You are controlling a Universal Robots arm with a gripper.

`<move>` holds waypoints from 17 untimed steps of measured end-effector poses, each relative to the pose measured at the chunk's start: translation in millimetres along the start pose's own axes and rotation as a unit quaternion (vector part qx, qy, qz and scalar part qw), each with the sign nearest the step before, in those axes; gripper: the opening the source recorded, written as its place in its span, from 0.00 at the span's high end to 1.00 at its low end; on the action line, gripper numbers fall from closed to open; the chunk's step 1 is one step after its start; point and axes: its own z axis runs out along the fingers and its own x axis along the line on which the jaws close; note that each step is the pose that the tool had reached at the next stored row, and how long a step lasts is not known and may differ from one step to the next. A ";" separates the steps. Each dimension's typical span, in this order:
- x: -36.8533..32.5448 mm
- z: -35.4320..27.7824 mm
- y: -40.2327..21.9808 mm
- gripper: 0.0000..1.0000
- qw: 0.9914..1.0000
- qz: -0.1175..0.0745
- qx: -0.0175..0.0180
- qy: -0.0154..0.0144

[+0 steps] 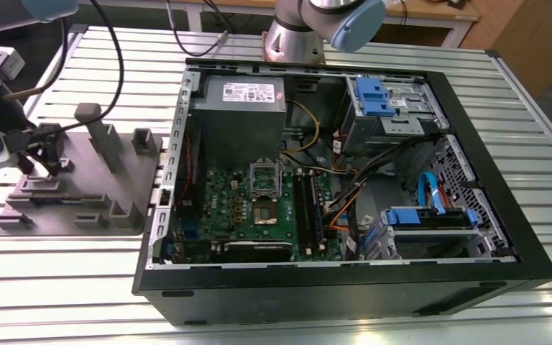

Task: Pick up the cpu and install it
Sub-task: 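Pick up the cpu and move it towards the insertion slot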

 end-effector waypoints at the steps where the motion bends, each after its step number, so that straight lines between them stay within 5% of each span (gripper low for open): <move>1: 0.0 -0.3 0.0 0.53 1.000 0.000 0.000 0.000; 17: 0.0 -5.1 0.3 0.53 1.000 0.000 0.000 0.000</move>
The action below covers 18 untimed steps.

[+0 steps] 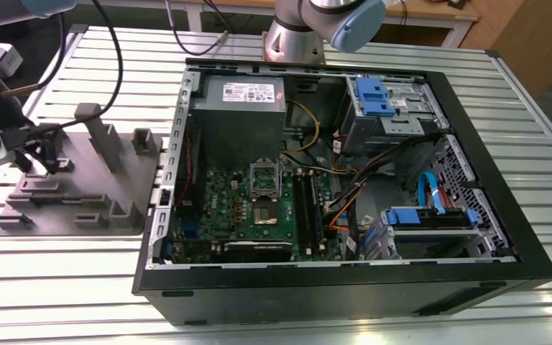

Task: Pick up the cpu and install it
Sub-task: 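Pick up the cpu and move it towards the insertion slot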

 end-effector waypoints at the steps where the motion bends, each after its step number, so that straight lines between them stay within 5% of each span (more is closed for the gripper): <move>1: 0.0 -1.1 0.1 0.53 1.000 0.000 0.000 0.000; 18: 0.0 -6.6 0.4 0.53 1.000 0.000 0.000 0.000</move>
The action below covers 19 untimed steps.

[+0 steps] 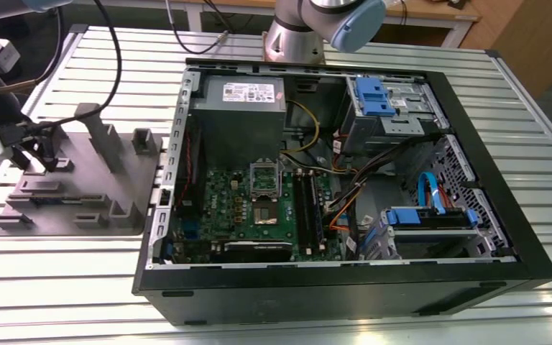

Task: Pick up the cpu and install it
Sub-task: 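Pick up the cpu and move it towards the insertion slot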

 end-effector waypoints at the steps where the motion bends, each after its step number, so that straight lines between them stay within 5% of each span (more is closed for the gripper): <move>1: 0.0 0.0 0.0 0.53 1.000 0.000 0.000 0.000; 19: 0.0 -7.6 0.4 0.53 1.000 0.000 0.000 0.000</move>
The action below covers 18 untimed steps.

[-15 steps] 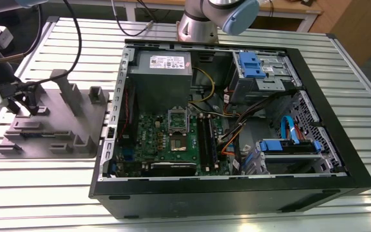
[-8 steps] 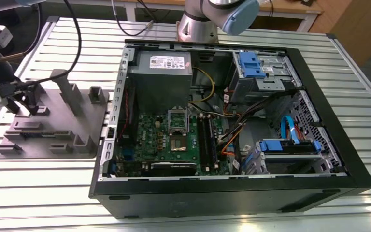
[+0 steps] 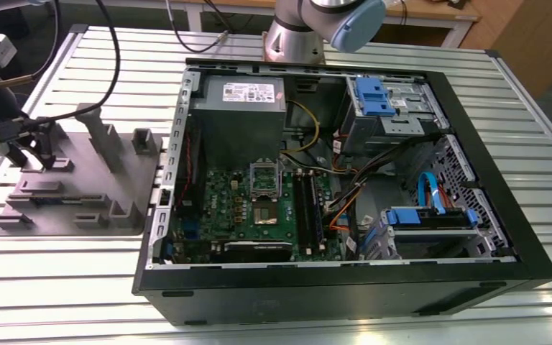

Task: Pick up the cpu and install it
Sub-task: 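Pick up the cpu and move it towards the insertion slot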

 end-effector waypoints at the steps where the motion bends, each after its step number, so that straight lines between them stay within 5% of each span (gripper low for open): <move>1: 0.0 -0.5 0.1 0.53 1.000 0.000 0.000 0.000; 18: 0.0 -4.6 0.3 0.53 1.000 0.000 0.000 0.000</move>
